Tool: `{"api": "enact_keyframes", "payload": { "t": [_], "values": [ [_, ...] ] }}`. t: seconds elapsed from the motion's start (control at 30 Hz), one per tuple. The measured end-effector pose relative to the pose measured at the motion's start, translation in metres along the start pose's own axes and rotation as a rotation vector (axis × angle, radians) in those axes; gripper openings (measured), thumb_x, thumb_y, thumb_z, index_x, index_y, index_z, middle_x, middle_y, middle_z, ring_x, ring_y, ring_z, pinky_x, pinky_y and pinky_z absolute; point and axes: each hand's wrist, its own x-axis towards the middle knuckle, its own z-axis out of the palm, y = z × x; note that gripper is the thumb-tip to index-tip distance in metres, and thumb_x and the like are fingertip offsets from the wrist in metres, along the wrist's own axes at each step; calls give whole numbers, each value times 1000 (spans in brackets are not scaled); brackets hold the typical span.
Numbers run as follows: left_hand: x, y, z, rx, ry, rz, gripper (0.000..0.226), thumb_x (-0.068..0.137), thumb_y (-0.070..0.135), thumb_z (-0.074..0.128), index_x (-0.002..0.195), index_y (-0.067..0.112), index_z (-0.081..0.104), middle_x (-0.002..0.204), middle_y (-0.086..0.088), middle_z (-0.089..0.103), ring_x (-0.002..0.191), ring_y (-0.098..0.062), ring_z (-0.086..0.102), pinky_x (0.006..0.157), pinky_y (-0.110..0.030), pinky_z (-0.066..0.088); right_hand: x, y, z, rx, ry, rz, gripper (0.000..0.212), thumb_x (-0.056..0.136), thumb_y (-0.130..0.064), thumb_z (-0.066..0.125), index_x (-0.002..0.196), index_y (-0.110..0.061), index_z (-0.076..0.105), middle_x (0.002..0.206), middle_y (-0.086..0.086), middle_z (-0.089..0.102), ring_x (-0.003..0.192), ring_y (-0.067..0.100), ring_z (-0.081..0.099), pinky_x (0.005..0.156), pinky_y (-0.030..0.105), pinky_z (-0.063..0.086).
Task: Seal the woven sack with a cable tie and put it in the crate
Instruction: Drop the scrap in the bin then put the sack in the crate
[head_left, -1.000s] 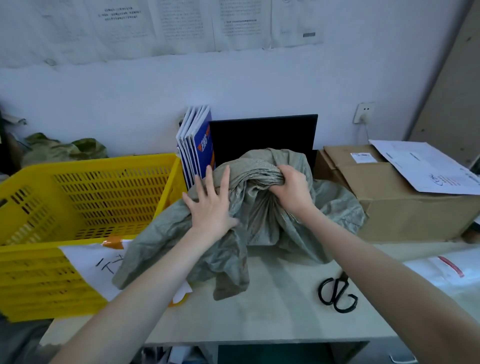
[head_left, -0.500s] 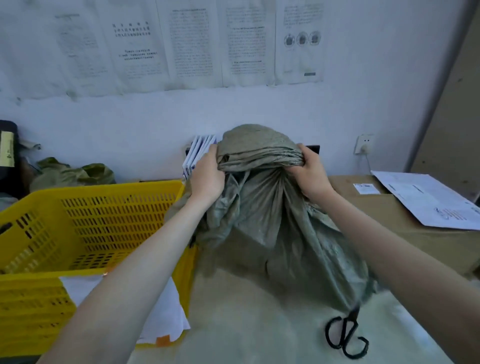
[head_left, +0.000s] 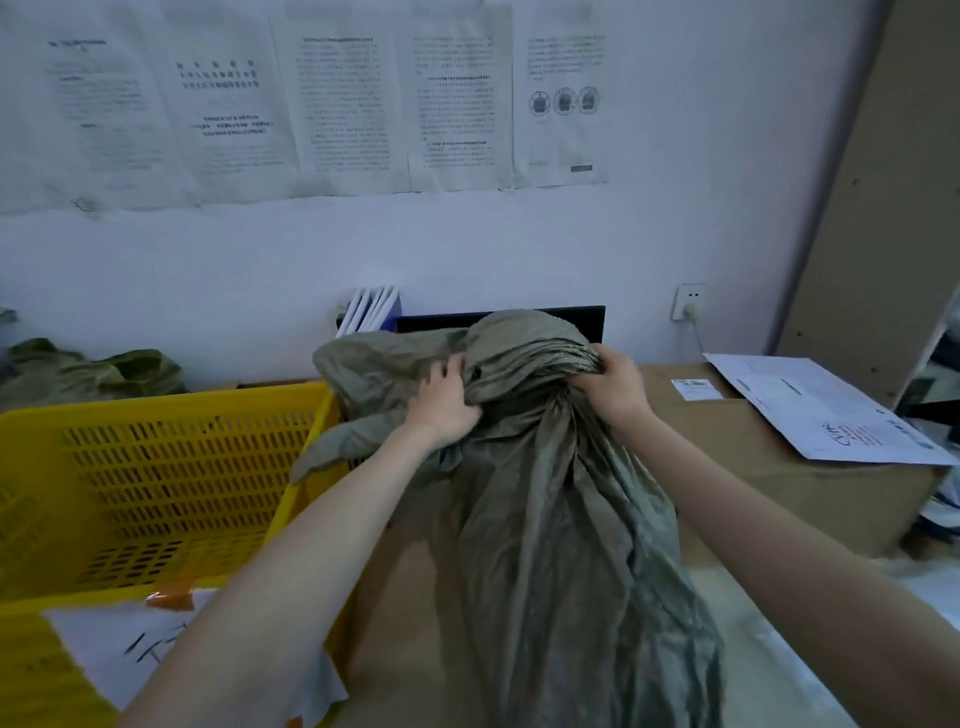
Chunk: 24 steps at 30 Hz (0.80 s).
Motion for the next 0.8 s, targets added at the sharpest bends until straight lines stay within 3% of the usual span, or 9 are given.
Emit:
{"api": "enact_keyframes", "payload": {
  "t": [0.07, 0.13, 0.27, 0.33, 0.43, 0.5, 0.6, 0.73, 0.8],
  "values": [
    [-1, 3, 9, -140, -209, -54, 93, 85, 46, 61, 153, 19, 4, 158, -8, 6, 144, -35, 12, 116, -49, 21, -2, 5, -2, 13, -14, 40, 19, 78, -2, 67, 94, -14, 66, 82, -1, 67, 80, 14, 60, 73, 27, 45],
    [-3, 5, 14, -150, -292, -51, 108, 78, 67, 58, 153, 19, -2, 161, -2, -8, 147, -29, -3, 118, -49, 12, -2, 8, -4, 25, -37, 57, 19, 77, -1, 67, 90, -15, 67, 76, -3, 67, 74, 14, 61, 73, 30, 48],
    [-4, 5, 16, 96, -138, 96, 121, 68, 74, 63, 154, 20, -3, 159, 6, -19, 146, -24, -18, 112, -63, 2, -3, 1, -6, -12, -132, 11, 16, 77, -5, 69, 83, -20, 68, 75, -6, 67, 72, 10, 62, 75, 32, 51],
    [4, 0, 11, 91, -91, 202, 121, 64, 67, 72, 153, 21, 4, 161, 3, -6, 148, -21, -6, 115, -61, 4, -4, -2, -9, -35, -179, 1, 16, 78, -6, 70, 88, -17, 69, 78, -5, 69, 74, 10, 63, 75, 31, 52],
    [18, -4, -2, -68, -177, 237, 119, 55, 57, 84, 147, 26, 15, 145, 8, 36, 138, -24, 34, 113, -50, 26, -10, -2, -17, -20, -242, 22, 22, 75, -5, 73, 95, -15, 72, 87, 1, 74, 83, 18, 69, 83, 37, 55],
    [25, -2, -4, -53, -269, 218, 125, 51, 58, 86, 142, 30, 6, 133, 15, 37, 133, -23, 40, 110, -50, 28, -13, 0, -23, 6, -266, 43, 23, 74, -2, 73, 95, -13, 73, 92, 5, 75, 87, 21, 71, 85, 40, 56],
    [32, 5, 9, 8, -327, 223, 140, 40, 71, 83, 147, 34, 1, 146, 18, 27, 138, -21, 32, 113, -56, 21, -17, 0, -27, -24, -262, 23, 23, 72, -2, 74, 94, -9, 74, 92, 9, 75, 89, 24, 71, 84, 42, 57],
    [24, 19, 23, 257, -282, 241, 100, 64, 60, 76, 146, 24, 30, 145, -2, 41, 138, -26, 28, 112, -58, 15, -18, 0, -22, -199, -218, -12, 14, 72, -7, 75, 74, -19, 69, 72, -7, 69, 68, 2, 63, 71, 28, 48],
    [19, 19, 21, 253, -175, 224, 76, 74, 51, 71, 138, 22, 42, 134, -6, 52, 132, -28, 36, 110, -57, 18, -19, 4, -18, -245, -152, 2, 25, 71, -17, 77, 93, -14, 66, 89, 1, 67, 85, 13, 63, 79, 32, 48]
  ]
}}
